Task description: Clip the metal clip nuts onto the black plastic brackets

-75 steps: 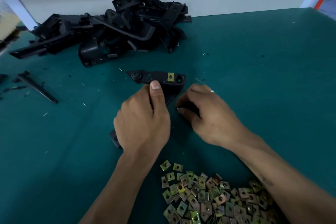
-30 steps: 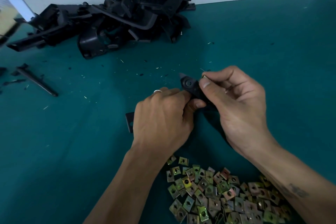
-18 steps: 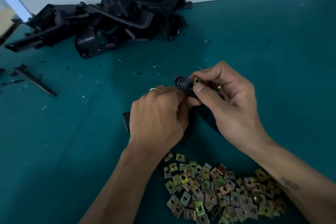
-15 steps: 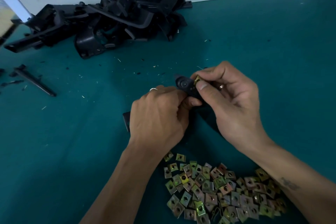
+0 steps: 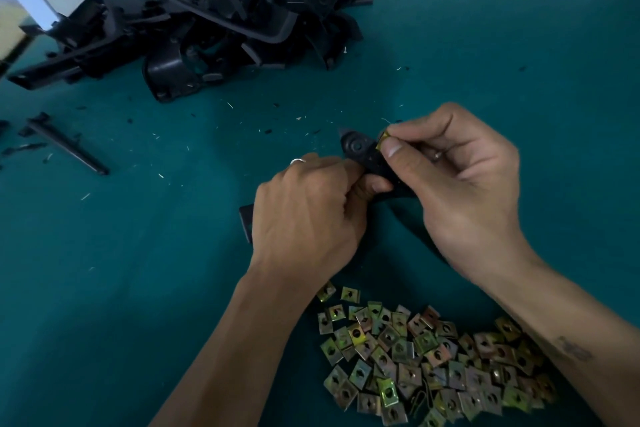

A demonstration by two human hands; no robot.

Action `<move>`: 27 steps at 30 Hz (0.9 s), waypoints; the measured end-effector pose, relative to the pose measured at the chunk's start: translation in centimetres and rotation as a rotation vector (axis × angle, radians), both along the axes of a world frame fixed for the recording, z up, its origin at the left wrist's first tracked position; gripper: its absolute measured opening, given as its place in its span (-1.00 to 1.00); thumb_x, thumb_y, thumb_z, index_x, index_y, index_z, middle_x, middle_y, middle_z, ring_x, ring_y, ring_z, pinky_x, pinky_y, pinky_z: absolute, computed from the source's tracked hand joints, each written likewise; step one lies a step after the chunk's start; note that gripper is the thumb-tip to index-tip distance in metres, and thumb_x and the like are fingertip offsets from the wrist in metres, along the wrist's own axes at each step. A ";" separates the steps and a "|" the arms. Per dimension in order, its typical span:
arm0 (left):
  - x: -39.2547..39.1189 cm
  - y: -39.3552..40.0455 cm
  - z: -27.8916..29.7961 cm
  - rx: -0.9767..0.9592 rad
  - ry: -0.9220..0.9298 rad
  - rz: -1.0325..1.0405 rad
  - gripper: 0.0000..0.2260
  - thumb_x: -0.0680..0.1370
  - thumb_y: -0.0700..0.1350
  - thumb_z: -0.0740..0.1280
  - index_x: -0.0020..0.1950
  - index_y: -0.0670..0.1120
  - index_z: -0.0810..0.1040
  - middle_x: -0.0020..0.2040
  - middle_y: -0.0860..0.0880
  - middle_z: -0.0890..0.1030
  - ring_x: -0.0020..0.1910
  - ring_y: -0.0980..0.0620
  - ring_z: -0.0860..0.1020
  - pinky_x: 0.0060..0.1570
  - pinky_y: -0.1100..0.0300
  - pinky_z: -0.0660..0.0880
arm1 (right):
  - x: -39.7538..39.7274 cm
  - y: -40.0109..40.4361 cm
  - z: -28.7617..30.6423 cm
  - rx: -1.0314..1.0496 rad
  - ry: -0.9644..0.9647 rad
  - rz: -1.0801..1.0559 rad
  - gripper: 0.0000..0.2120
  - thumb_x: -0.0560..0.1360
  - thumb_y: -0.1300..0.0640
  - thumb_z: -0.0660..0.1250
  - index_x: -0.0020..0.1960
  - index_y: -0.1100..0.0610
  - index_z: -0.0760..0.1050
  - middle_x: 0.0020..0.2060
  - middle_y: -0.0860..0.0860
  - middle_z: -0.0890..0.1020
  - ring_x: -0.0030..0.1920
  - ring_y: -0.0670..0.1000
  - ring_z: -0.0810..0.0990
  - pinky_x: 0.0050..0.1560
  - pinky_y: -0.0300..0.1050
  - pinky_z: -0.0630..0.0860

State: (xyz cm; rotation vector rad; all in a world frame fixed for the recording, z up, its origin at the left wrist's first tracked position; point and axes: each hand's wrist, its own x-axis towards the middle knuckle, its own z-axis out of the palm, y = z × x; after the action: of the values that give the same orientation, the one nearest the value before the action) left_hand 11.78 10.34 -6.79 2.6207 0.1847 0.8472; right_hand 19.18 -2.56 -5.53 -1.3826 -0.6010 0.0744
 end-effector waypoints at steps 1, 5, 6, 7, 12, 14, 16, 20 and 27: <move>0.1 0.0 0.0 0.012 0.008 0.007 -0.57 0.63 0.18 0.15 -0.25 -0.08 0.54 -0.33 0.02 0.55 -0.32 -0.14 0.52 -0.43 0.09 0.38 | 0.1 0.0 0.2 0.031 0.108 0.035 -0.83 0.53 0.40 0.40 -0.04 0.15 0.58 -0.23 -0.05 0.69 -0.20 -0.03 0.60 -0.11 -0.24 0.56; 0.2 0.0 -0.1 0.054 0.016 0.015 -0.55 0.63 0.20 0.14 -0.28 -0.07 0.52 -0.36 0.03 0.54 -0.32 -0.11 0.52 -0.41 0.15 0.27 | 0.8 -0.3 0.7 0.066 0.384 0.155 -0.88 0.47 0.35 0.44 -0.03 0.19 0.65 -0.21 0.08 0.70 -0.14 0.03 0.64 -0.08 -0.10 0.57; 0.2 0.0 -0.1 0.056 0.022 0.013 -0.54 0.63 0.21 0.13 -0.27 -0.07 0.53 -0.35 0.03 0.56 -0.30 -0.11 0.53 -0.41 0.15 0.27 | 0.8 -0.4 0.8 0.068 0.410 0.162 -0.89 0.43 0.32 0.46 -0.08 0.18 0.67 -0.21 0.10 0.70 -0.14 0.06 0.64 -0.09 -0.08 0.58; 0.2 -0.1 -0.1 0.060 0.025 0.011 -0.54 0.63 0.22 0.13 -0.26 -0.06 0.54 -0.34 0.04 0.56 -0.28 -0.10 0.53 -0.40 0.14 0.28 | 0.8 -0.4 0.9 0.076 0.432 0.160 -0.91 0.40 0.30 0.46 -0.10 0.18 0.67 -0.22 0.10 0.70 -0.14 0.08 0.64 -0.12 -0.07 0.59; 0.1 -0.1 -0.2 0.046 0.010 -0.004 -0.54 0.64 0.21 0.15 -0.30 -0.07 0.48 -0.36 0.05 0.55 -0.28 -0.09 0.53 -0.40 0.14 0.28 | 1.0 -0.5 1.0 0.194 0.572 0.073 -0.92 0.44 0.33 0.43 -0.09 0.23 0.65 -0.23 0.12 0.70 -0.16 0.04 0.68 -0.19 -0.08 0.65; 0.1 -0.1 -0.2 0.049 0.008 -0.010 -0.56 0.64 0.20 0.16 -0.33 -0.05 0.39 -0.36 0.06 0.54 -0.29 -0.09 0.52 -0.40 0.15 0.24 | 1.2 -0.7 1.0 0.208 0.580 0.072 -0.92 0.40 0.31 0.45 -0.11 0.21 0.66 -0.22 0.14 0.70 -0.15 0.04 0.70 -0.19 -0.07 0.65; 0.1 -0.1 -0.3 0.056 0.005 -0.004 -0.56 0.65 0.18 0.17 -0.32 -0.07 0.41 -0.36 0.06 0.53 -0.30 -0.09 0.52 -0.41 0.15 0.25 | 1.1 -0.7 0.9 0.196 0.544 0.097 -0.93 0.38 0.30 0.47 -0.13 0.22 0.65 -0.21 0.18 0.71 -0.13 0.10 0.71 -0.21 -0.05 0.63; 0.1 -0.1 -0.4 0.064 0.013 0.019 -0.52 0.65 0.21 0.13 -0.24 -0.08 0.57 -0.35 0.04 0.55 -0.29 -0.10 0.52 -0.40 0.13 0.31 | 0.7 -0.3 0.3 0.179 0.431 0.042 -0.90 0.45 0.37 0.48 -0.16 0.20 0.64 -0.24 0.16 0.71 -0.20 0.11 0.68 -0.20 -0.03 0.63; 0.1 -0.3 -0.3 0.082 0.004 0.035 -0.53 0.63 0.20 0.14 -0.27 -0.10 0.54 -0.39 0.08 0.41 -0.36 -0.07 0.45 -0.41 0.14 0.27 | 0.2 0.0 -0.1 0.205 0.352 -0.003 -0.88 0.46 0.38 0.48 -0.14 0.19 0.65 -0.28 0.02 0.71 -0.21 -0.05 0.67 -0.08 -0.20 0.61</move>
State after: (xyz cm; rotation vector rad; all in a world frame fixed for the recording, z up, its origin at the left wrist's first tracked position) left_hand 11.89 10.09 -7.06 2.7023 0.2013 0.8793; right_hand 19.33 -2.54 -5.67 -1.1365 -0.3024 0.2419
